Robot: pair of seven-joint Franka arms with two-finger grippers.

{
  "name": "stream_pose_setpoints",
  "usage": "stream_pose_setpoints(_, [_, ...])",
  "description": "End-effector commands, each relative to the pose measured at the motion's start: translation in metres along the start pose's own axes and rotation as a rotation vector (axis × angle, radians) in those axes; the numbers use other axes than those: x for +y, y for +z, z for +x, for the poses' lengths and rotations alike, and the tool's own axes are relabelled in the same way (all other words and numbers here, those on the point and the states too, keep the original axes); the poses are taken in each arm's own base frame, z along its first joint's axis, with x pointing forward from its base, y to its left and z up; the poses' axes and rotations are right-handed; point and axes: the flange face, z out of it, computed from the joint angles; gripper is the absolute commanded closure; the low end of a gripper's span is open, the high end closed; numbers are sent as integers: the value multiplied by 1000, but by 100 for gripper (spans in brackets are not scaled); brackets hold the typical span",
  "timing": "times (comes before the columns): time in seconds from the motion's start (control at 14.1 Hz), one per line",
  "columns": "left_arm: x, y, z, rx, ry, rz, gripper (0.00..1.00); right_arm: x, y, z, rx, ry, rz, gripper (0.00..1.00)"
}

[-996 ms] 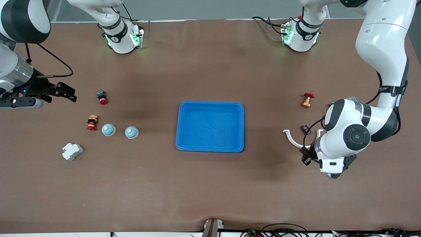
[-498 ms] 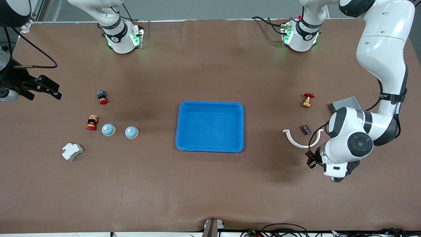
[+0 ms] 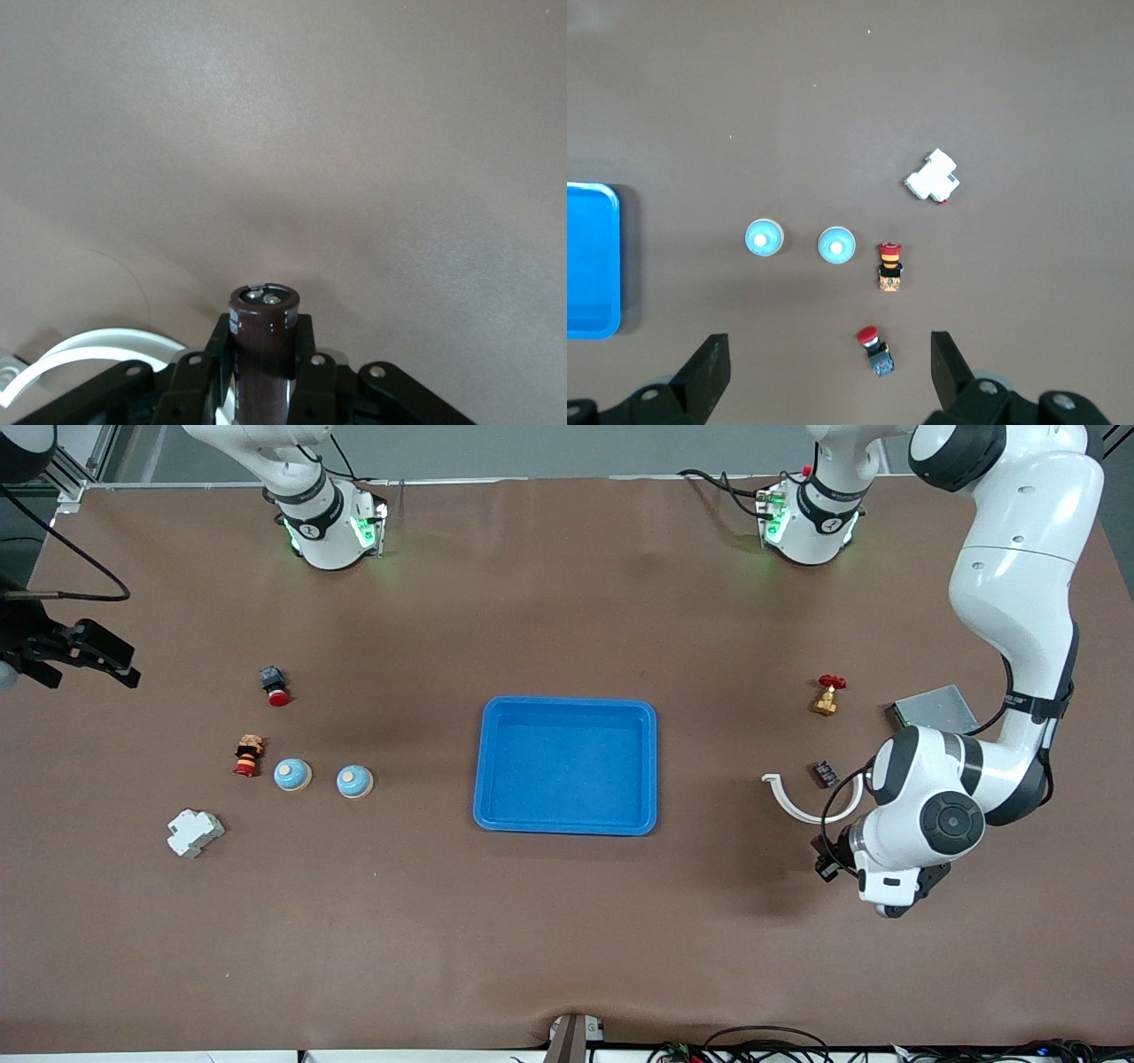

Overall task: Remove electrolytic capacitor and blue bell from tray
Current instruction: 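Carry the capacitor past the white arch while the right gripper returns to rest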

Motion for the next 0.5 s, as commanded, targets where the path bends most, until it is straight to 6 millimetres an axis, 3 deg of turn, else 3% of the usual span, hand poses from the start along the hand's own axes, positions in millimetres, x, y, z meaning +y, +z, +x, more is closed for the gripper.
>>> stream_pose_setpoints(0.0, [6,6,2,33,14,-17,100,6,-9,18,-23,-4,-14,0])
stream_pose_setpoints(0.43, [4,23,6,55,32,-21,100,7,-22,13,-36,4,-15,0])
